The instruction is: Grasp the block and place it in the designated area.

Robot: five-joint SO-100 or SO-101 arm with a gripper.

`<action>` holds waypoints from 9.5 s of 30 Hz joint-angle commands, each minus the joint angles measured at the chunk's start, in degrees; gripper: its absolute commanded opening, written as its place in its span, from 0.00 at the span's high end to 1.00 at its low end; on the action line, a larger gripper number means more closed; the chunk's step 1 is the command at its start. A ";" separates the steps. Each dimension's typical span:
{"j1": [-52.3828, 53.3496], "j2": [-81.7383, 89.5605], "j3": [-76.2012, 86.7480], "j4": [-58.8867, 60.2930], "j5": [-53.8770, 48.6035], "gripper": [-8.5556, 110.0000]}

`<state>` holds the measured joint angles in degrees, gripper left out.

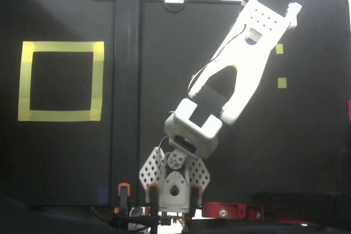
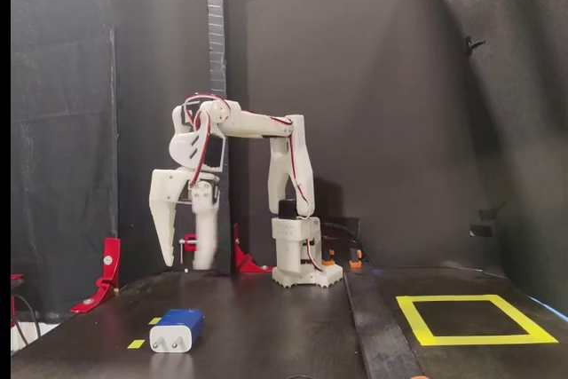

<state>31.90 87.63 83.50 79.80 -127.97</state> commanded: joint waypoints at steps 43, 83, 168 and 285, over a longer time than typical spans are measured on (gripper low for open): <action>4.31 -23.12 -2.37 -16.88 -0.18 0.62; 2.90 -18.72 -8.17 -4.75 0.88 0.76; -78.40 -3.08 -3.52 11.34 77.96 0.76; -78.40 0.97 -3.43 12.39 78.22 0.82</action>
<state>-46.93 85.69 80.33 92.64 -49.39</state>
